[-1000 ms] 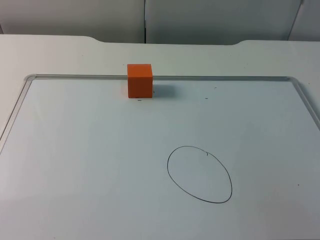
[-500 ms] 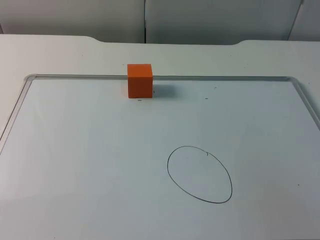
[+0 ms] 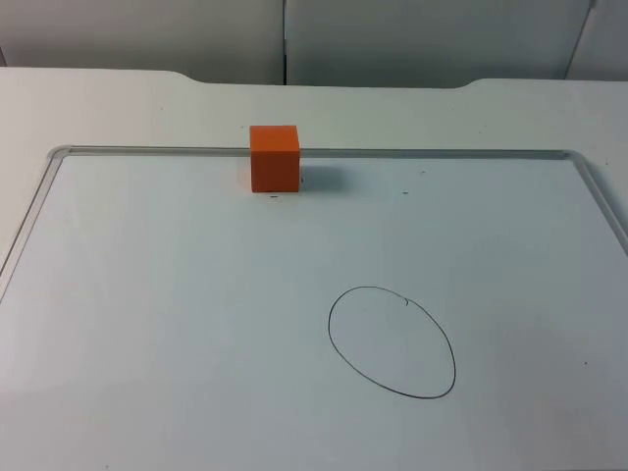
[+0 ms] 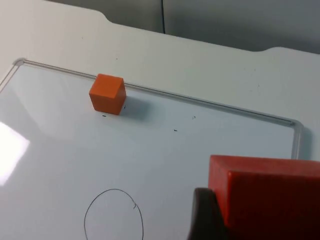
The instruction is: Pick up one cube with the left hand and another cube with the right hand. First place the cube in the right hand at the target position, then stack the cube in the left hand on top.
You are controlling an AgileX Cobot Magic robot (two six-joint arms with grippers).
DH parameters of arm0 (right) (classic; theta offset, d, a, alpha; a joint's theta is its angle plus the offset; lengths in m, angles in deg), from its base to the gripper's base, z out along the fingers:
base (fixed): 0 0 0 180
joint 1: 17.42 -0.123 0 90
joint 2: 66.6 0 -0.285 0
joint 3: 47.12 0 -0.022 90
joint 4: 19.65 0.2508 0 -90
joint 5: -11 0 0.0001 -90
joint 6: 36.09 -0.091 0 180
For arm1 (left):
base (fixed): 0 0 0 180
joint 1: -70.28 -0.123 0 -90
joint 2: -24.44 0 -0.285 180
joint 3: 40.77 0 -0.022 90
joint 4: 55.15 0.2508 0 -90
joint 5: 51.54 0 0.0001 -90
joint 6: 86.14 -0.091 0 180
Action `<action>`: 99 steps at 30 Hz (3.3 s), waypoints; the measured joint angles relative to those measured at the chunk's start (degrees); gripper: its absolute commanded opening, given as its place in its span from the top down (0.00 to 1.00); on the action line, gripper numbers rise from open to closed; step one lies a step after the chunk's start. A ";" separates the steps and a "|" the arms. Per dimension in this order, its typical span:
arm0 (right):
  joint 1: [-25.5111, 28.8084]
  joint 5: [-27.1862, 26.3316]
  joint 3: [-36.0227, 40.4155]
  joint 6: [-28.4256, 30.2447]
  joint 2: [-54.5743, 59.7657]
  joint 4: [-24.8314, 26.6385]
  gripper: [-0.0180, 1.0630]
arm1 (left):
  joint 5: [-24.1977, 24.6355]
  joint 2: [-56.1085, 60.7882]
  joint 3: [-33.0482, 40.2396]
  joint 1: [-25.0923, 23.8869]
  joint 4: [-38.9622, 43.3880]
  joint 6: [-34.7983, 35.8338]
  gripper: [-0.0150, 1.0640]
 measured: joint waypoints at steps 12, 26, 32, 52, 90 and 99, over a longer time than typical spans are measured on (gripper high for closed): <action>0.00 -2.54 0.00 0.00 0.00 0.00 0.99 | -2.48 -37.38 -19.75 4.19 -7.68 -3.06 0.02; 0.00 -3.17 0.00 0.00 0.00 0.00 0.99 | 2.84 -77.81 -49.06 16.25 -1.33 16.26 0.02; 0.00 -3.17 0.00 0.00 0.00 0.00 0.99 | 7.62 -90.74 -61.24 18.10 3.53 26.34 0.02; 0.00 -3.17 0.00 0.00 0.00 0.00 0.99 | 12.48 -104.24 -71.23 23.00 14.31 39.96 0.02; 0.00 -3.05 0.00 0.00 0.00 0.00 0.99 | 11.95 -108.34 -71.23 25.60 22.11 45.47 0.72; 0.00 -3.15 0.00 0.00 0.00 0.00 0.99 | 12.98 -106.50 -71.23 25.60 21.16 45.04 0.79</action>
